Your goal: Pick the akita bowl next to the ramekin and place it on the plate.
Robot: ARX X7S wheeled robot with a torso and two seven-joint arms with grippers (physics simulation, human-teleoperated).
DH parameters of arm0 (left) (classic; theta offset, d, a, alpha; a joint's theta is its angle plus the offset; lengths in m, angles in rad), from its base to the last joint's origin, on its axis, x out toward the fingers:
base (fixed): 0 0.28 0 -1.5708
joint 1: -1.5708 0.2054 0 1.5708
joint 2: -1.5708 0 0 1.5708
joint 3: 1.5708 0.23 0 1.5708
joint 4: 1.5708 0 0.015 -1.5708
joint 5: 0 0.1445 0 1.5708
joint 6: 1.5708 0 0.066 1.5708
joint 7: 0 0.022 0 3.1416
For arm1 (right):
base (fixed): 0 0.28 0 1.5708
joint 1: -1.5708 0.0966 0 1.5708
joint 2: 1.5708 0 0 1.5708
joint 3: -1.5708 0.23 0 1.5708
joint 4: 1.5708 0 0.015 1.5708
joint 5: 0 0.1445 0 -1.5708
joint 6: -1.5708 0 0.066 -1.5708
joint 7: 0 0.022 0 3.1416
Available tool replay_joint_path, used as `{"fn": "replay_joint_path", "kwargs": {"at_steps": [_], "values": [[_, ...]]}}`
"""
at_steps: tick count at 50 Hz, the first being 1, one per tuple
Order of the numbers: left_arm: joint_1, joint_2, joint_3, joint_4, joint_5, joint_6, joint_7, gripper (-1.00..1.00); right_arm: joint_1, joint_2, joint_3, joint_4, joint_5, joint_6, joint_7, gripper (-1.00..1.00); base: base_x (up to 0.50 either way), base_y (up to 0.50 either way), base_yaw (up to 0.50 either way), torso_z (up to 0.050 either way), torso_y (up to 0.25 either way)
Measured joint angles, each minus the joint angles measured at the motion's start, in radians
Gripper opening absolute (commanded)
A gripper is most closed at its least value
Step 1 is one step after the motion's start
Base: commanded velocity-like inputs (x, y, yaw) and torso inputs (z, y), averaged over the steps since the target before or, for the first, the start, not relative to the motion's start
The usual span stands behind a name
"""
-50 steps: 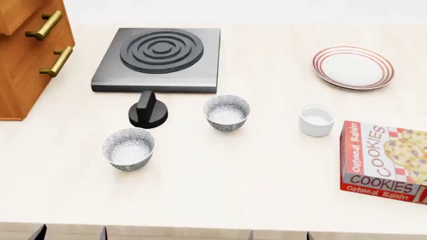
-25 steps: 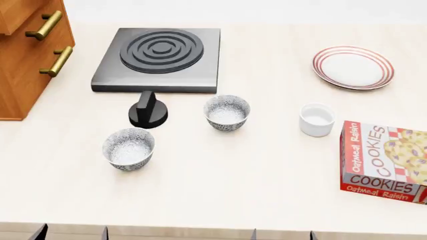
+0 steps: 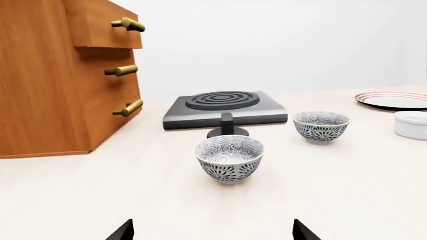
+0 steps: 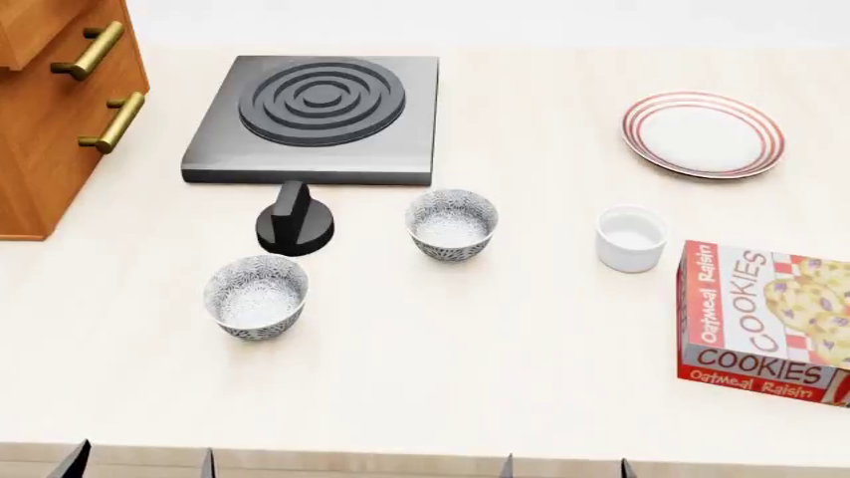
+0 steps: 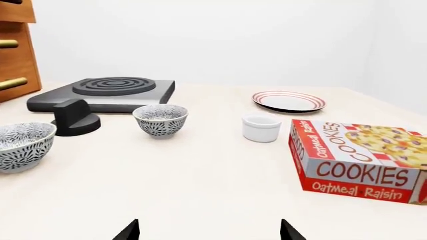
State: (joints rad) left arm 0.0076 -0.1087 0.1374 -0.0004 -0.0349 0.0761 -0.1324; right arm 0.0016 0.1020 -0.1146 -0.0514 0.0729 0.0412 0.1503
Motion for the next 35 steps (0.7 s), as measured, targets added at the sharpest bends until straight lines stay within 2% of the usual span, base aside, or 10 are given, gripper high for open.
{"fn": "replay_joint_path", "kwargs": {"at_steps": [21, 35], "values": [[0.021, -0.034, 0.021, 0.145, -0.02, -0.09, -0.017, 1.0, -0.012, 0.03, -0.012, -0.14, 0.046, 0.096, 0.021, 1.0, 0.0, 0.0, 0.0, 0.0, 0.0], [0.013, -0.067, 0.02, 0.346, -0.041, -0.254, -0.027, 1.0, -0.01, 0.064, -0.015, -0.323, 0.066, 0.247, 0.05, 1.0, 0.0, 0.0, 0.0, 0.0, 0.0]]}}
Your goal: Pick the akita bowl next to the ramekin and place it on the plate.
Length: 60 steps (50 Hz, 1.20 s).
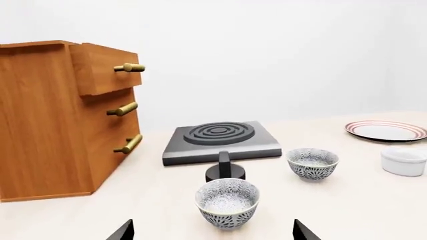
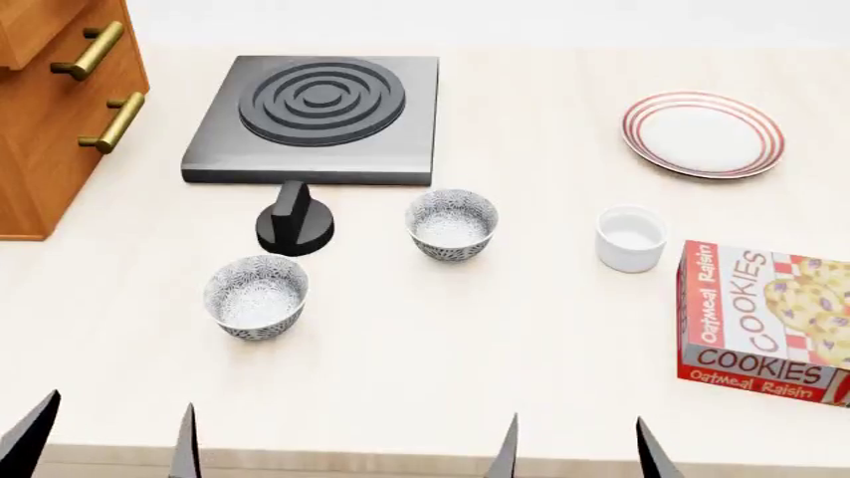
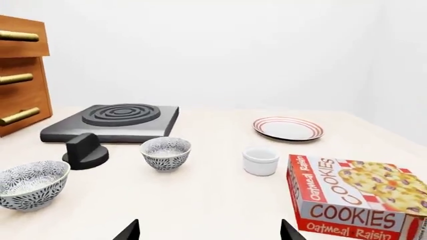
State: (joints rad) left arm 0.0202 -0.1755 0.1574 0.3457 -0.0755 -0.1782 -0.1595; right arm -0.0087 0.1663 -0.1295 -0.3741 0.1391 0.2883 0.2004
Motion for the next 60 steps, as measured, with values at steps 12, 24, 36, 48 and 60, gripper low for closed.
{"fn": "replay_joint_path", "kwargs": {"at_steps": [12, 24, 36, 48, 60], "values": [[-0.028, -0.024, -0.002, 0.141, -0.018, -0.159, -0.011, 1.0, 0.0, 0.036, 0.009, -0.164, 0.015, 0.14, 0.026, 1.0, 0.0, 0.0, 0.0, 0.0, 0.0], [-0.054, -0.047, -0.011, 0.265, -0.043, -0.295, -0.019, 1.0, 0.039, 0.062, 0.013, -0.301, 0.041, 0.288, 0.044, 1.0, 0.0, 0.0, 0.0, 0.0, 0.0], [-0.083, -0.063, -0.026, 0.382, -0.075, -0.418, -0.029, 1.0, 0.078, 0.066, 0.029, -0.421, 0.076, 0.413, 0.068, 1.0, 0.0, 0.0, 0.0, 0.0, 0.0], [-0.102, -0.07, -0.052, 0.479, -0.114, -0.521, -0.041, 1.0, 0.104, 0.08, 0.046, -0.532, 0.107, 0.522, 0.089, 1.0, 0.0, 0.0, 0.0, 0.0, 0.0], [-0.111, -0.08, -0.066, 0.546, -0.146, -0.588, -0.046, 1.0, 0.112, 0.089, 0.065, -0.591, 0.136, 0.571, 0.099, 1.0, 0.0, 0.0, 0.0, 0.0, 0.0]]}}
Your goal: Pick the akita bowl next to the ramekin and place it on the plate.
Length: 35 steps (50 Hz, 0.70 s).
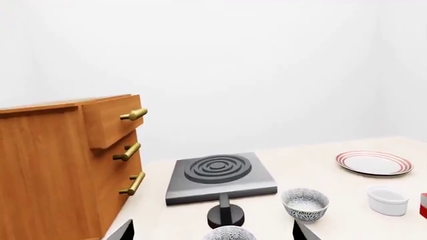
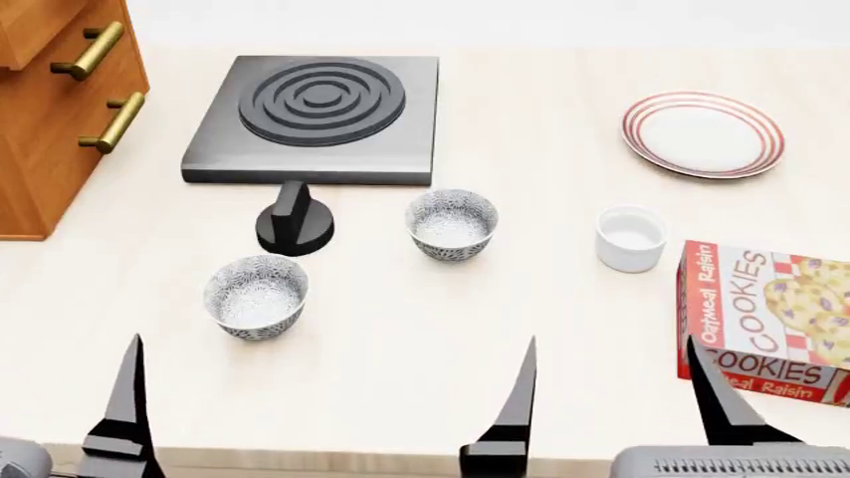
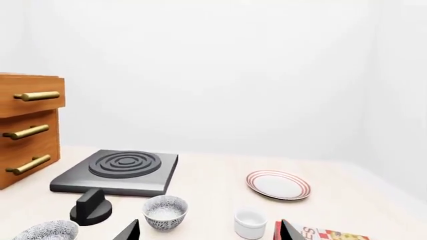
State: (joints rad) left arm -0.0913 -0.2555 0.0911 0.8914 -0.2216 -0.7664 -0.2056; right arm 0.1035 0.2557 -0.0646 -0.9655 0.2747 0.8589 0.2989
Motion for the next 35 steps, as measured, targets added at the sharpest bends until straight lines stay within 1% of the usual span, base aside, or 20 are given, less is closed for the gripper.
{"fn": "replay_joint_path", "kwargs": {"at_steps": [12, 22, 35], "values": [[0.0, -0.01, -0.019, 0.057, -0.024, -0.048, -0.011, 1.0, 0.014, 0.025, 0.004, -0.047, 0.035, 0.035, 0.035, 1.0, 0.0, 0.0, 0.0, 0.0, 0.0], [-0.009, -0.015, -0.032, 0.093, -0.045, -0.09, -0.025, 1.0, 0.035, 0.104, -0.021, -0.067, 0.13, 0.023, 0.143, 1.0, 0.0, 0.0, 0.0, 0.0, 0.0], [-0.015, -0.017, -0.058, 0.112, -0.068, -0.095, -0.042, 1.0, 0.071, 0.216, -0.078, -0.073, 0.26, -0.029, 0.301, 1.0, 0.0, 0.0, 0.0, 0.0, 0.0]]}}
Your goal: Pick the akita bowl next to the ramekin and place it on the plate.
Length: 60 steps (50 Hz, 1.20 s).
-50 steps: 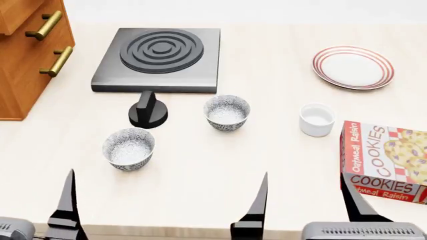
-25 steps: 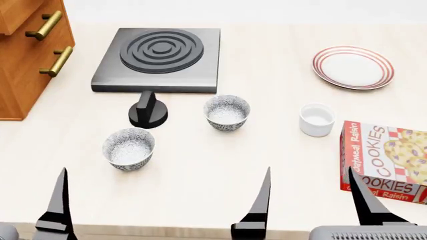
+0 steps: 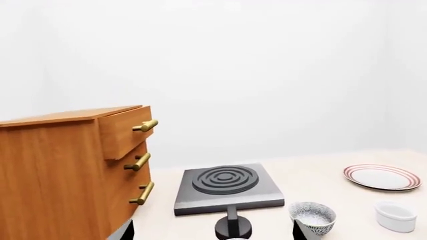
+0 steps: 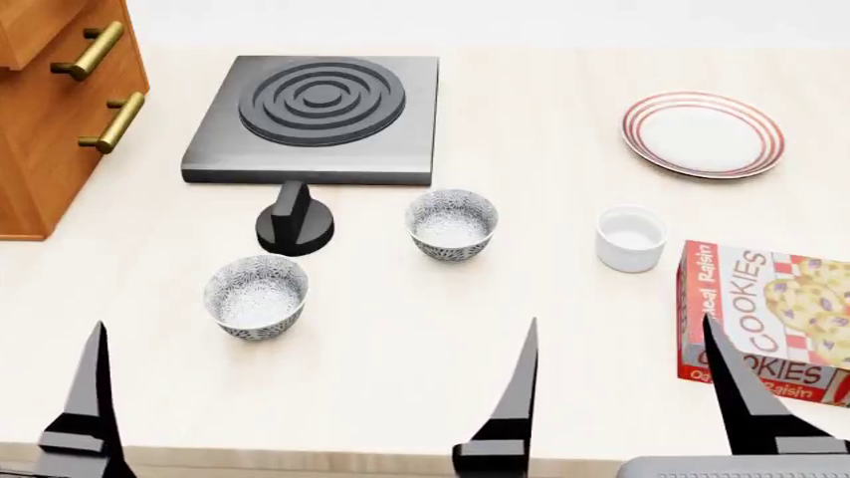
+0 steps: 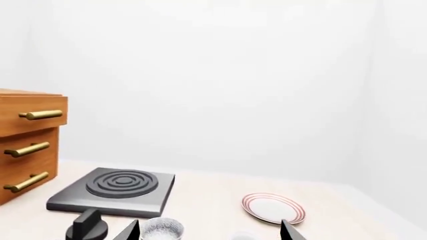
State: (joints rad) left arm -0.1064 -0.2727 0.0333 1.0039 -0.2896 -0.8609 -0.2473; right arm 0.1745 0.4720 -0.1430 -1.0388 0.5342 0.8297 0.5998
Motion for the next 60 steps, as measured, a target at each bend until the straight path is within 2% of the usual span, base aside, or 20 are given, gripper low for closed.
{"fn": "replay_joint_path", "kwargs": {"at_steps": [24, 60], "values": [[-0.01, -0.017, -0.005, 0.004, -0.026, 0.005, -0.031, 1.0, 0.031, 0.082, -0.04, 0.009, 0.102, -0.064, 0.111, 1.0, 0.03, 0.0, 0.0, 0.0, 0.0], [-0.013, -0.041, -0.001, -0.002, -0.063, 0.009, -0.068, 1.0, 0.043, 0.133, -0.073, 0.021, 0.143, -0.113, 0.169, 1.0, 0.12, 0.0, 0.0, 0.0, 0.0]]}}
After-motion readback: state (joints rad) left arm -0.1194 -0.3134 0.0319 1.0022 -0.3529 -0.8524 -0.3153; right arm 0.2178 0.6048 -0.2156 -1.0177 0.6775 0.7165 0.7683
